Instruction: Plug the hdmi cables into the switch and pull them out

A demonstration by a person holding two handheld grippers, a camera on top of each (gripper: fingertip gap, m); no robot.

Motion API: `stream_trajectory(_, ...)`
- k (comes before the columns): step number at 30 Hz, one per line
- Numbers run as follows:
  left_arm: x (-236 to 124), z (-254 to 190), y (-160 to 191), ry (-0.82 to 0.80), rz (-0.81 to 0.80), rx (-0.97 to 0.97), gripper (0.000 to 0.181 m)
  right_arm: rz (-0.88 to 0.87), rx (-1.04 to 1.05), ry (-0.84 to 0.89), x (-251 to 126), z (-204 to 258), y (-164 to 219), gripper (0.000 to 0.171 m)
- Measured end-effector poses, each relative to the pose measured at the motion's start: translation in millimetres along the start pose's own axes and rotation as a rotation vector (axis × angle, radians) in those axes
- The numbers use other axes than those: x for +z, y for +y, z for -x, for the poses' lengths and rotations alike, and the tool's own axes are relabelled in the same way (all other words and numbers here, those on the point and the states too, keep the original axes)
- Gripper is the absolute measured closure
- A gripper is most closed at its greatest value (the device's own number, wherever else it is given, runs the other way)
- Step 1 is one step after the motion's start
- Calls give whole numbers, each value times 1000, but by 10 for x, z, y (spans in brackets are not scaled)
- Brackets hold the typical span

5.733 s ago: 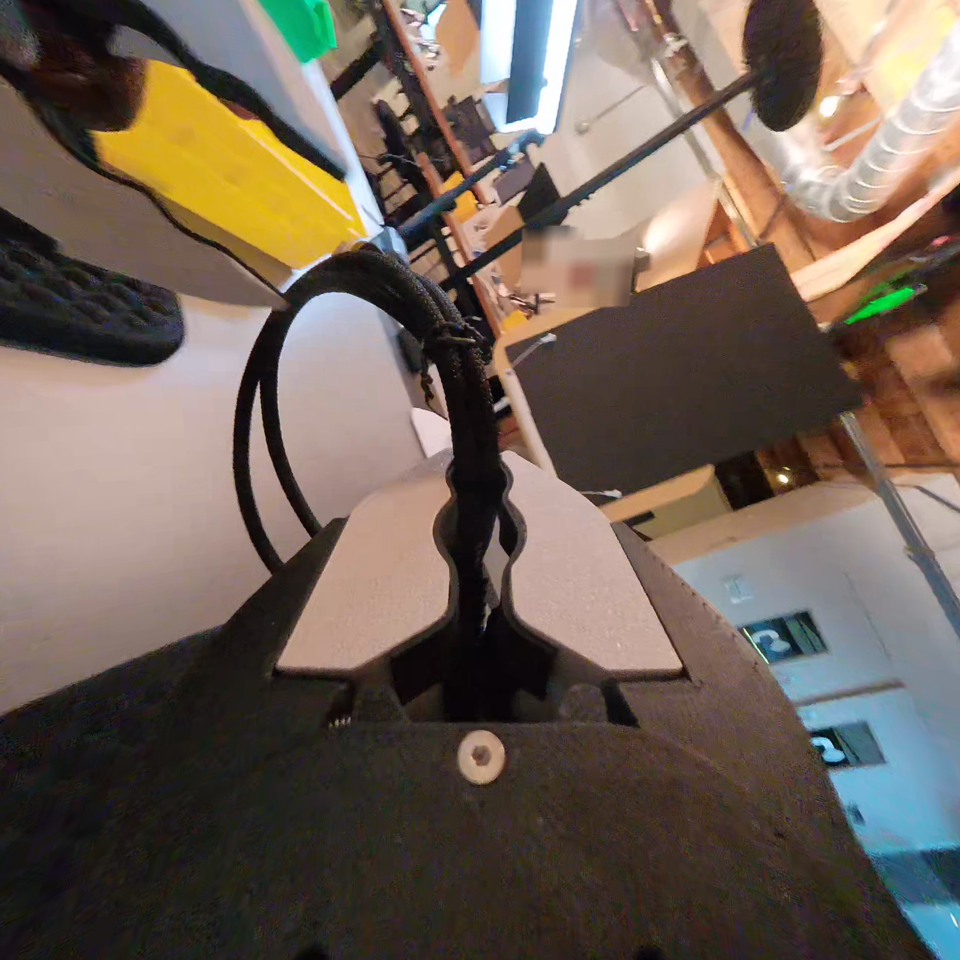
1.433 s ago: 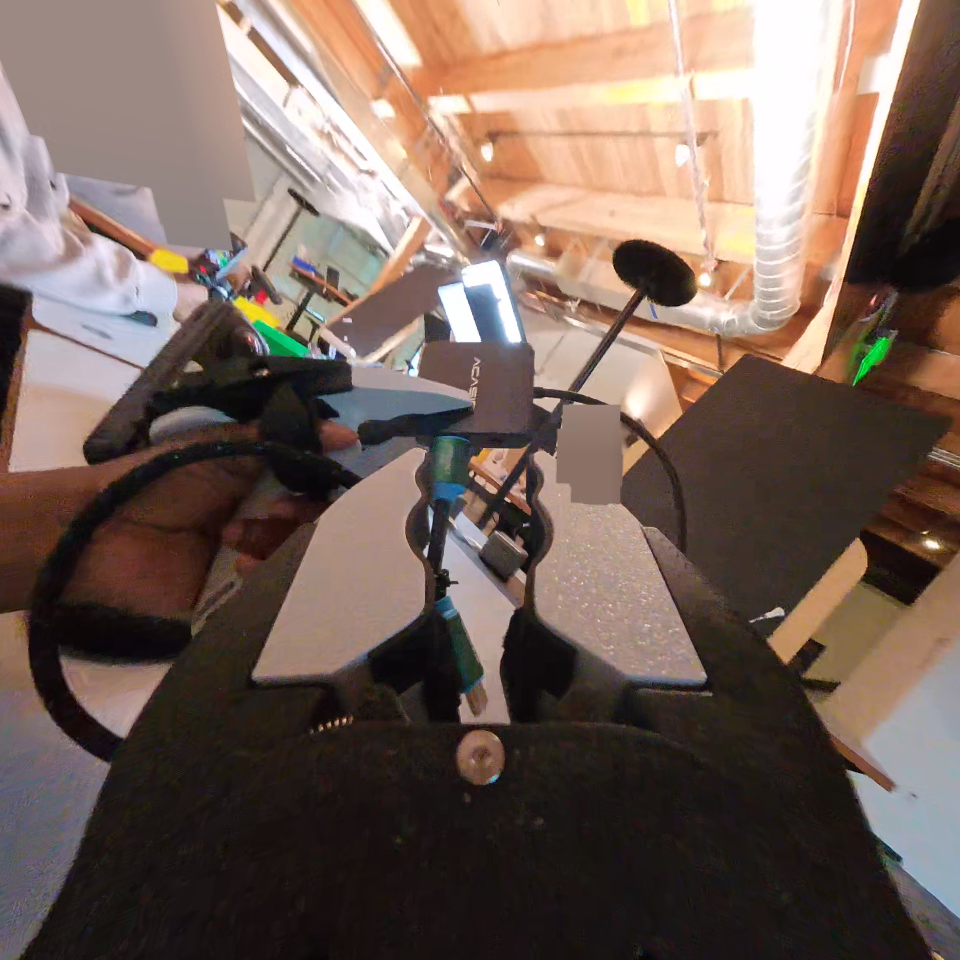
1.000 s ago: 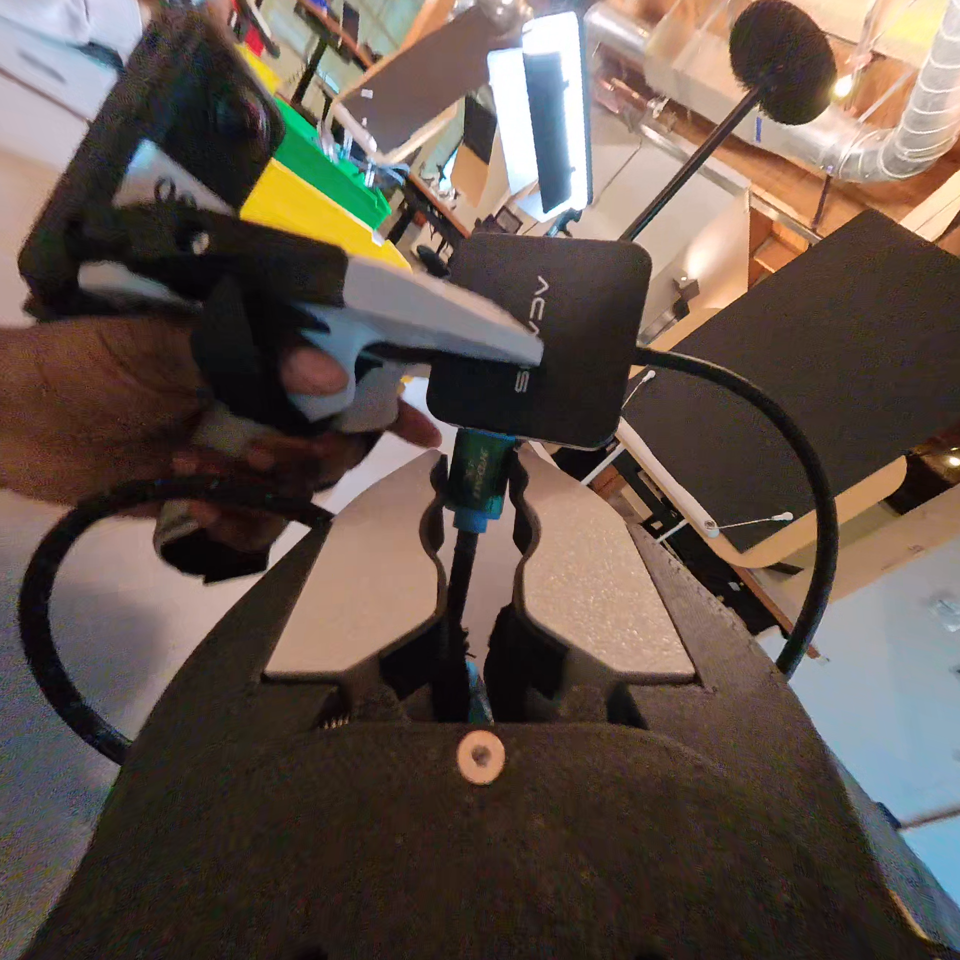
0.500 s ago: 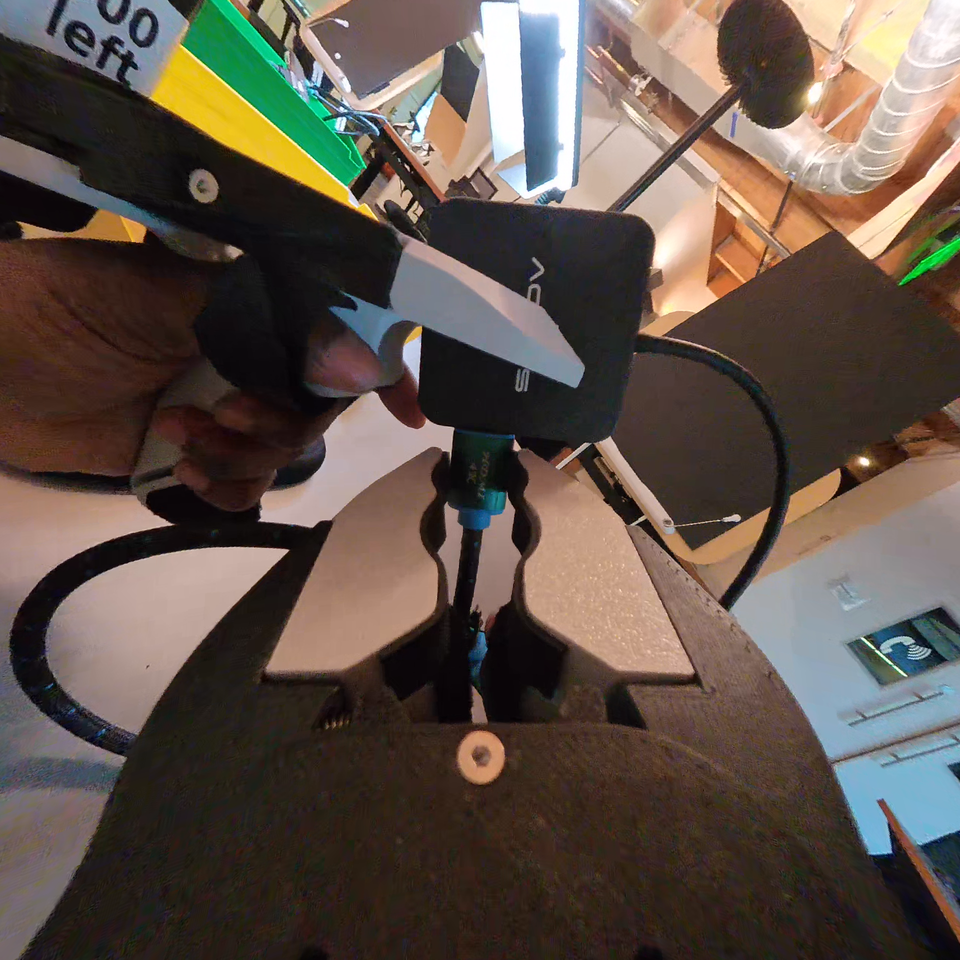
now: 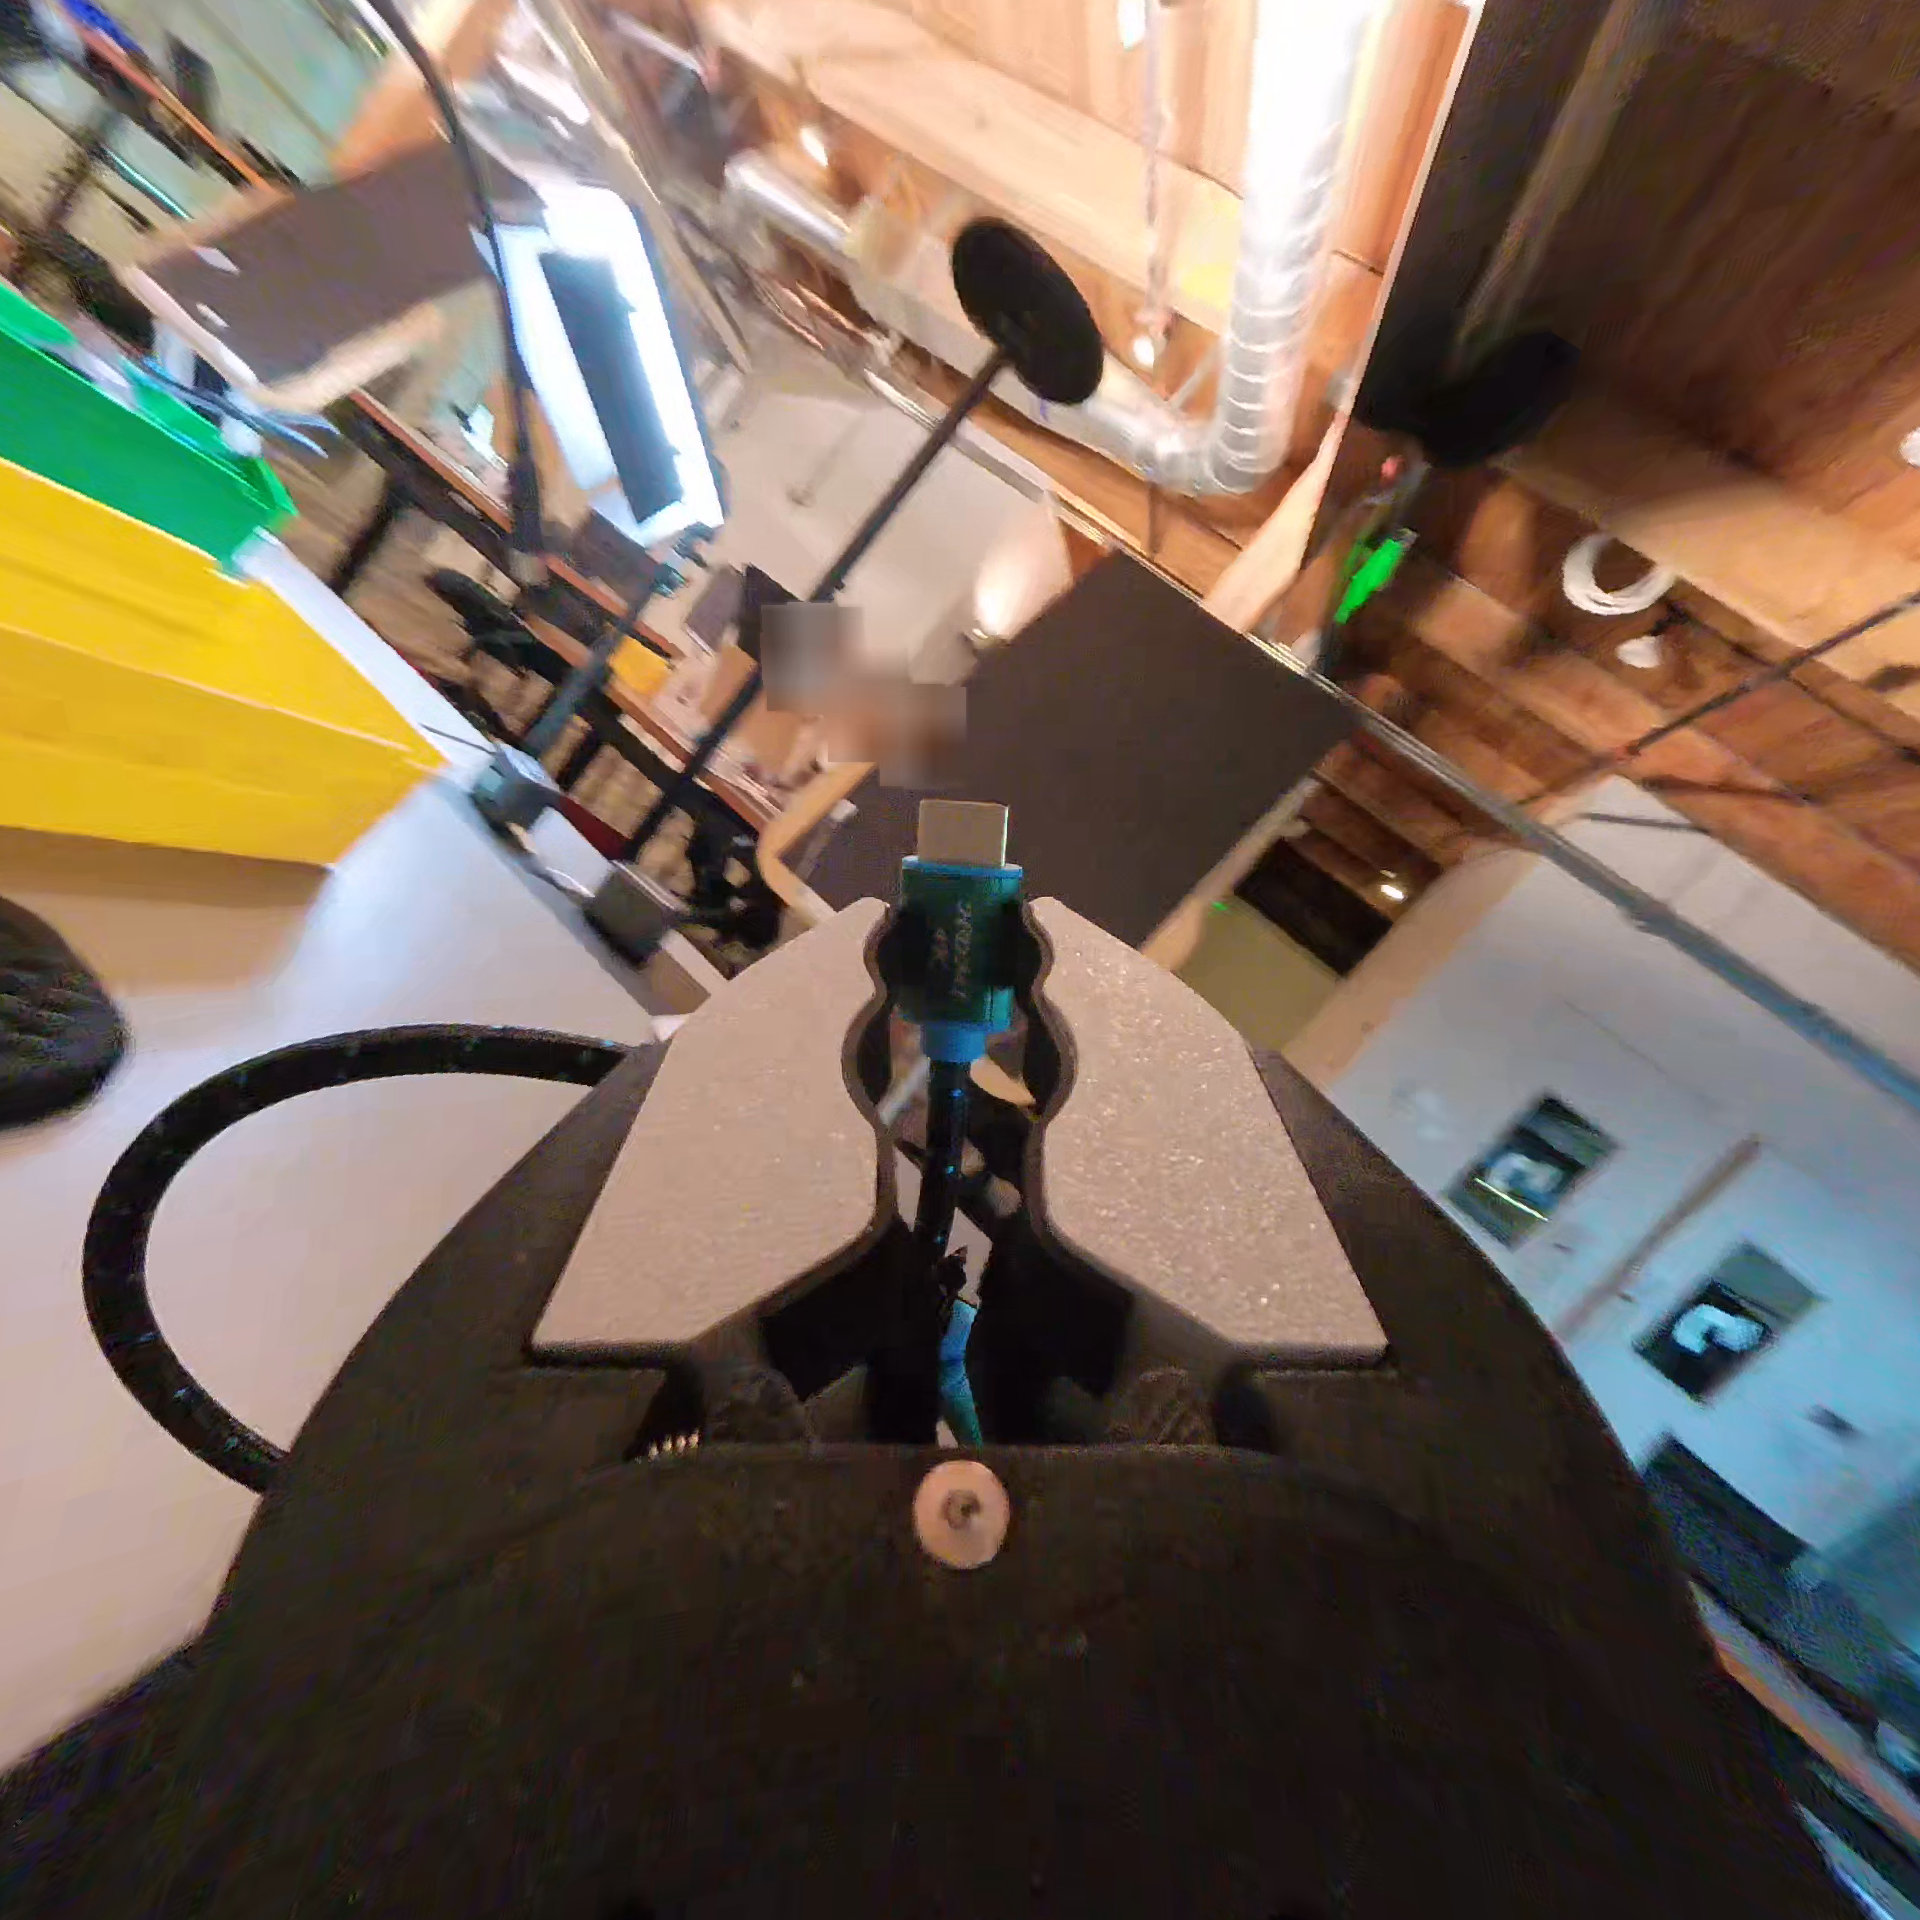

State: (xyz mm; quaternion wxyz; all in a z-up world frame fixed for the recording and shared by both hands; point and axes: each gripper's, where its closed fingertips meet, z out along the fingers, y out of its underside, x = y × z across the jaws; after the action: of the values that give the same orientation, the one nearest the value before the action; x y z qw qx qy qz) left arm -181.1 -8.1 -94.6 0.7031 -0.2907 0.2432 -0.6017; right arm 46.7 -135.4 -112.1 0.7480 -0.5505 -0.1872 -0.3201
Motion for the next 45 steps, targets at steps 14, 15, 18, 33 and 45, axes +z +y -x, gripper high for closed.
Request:
stream_trajectory(14,59,-101,275,45,83,54,168,673,-356,229,-619,-1434,1577,150)
stream_trajectory(15,58,-102,276,43,83,60,168,699,-368,197,-628,-1414,1703,150)
stream_trajectory(18,65,-116,293,48,89,64,168,783,-375,159,-676,-1385,2044,149)
stream_trajectory(33,115,-374,708,210,258,27,168,492,106,-8,-492,-885,1624,120)
stream_trajectory(45,-102,-1078,1332,619,498,213,167,-372,173,-871,-324,995,-663,119)
